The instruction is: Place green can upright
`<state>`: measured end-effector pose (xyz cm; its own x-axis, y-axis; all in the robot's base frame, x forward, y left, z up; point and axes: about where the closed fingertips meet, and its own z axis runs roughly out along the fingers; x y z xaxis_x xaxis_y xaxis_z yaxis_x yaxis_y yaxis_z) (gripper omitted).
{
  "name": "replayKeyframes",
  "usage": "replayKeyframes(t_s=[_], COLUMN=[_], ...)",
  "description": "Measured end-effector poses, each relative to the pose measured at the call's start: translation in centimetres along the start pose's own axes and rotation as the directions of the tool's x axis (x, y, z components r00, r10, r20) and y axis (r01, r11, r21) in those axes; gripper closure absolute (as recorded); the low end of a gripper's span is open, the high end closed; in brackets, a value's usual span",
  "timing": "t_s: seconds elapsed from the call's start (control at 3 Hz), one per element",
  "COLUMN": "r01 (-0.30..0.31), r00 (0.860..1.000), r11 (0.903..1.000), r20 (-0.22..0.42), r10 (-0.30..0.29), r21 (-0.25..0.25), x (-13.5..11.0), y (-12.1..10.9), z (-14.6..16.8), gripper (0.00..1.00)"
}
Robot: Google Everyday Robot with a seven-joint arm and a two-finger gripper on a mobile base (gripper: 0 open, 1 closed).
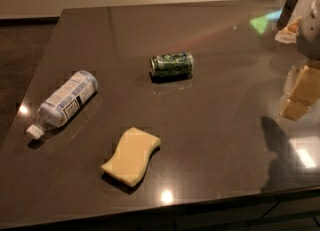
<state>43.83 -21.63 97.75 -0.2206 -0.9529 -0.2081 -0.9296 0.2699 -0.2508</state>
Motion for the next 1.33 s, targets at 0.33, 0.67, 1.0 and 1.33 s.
replayKeyframes(t_s=[0.33, 0.67, 1.0, 1.33], r01=[0.0, 0.045, 0.091, 0.127], r00=[1.0, 0.999, 0.996, 0.991], r11=[1.0, 0.999, 0.9956, 0.9911], r20=[0.0, 0.009, 0.023, 0.034], r10=[0.0, -0.045, -0.09, -0.126], r21=[0.0, -0.007, -0.022, -0.038], x=[0.0, -1.9, -4.2, -6.6], y=[0.0, -2.0, -4.8, -7.7], z=[0.0, 1.2, 3.4, 6.1], gripper=[0.0, 0.0, 0.0, 0.0])
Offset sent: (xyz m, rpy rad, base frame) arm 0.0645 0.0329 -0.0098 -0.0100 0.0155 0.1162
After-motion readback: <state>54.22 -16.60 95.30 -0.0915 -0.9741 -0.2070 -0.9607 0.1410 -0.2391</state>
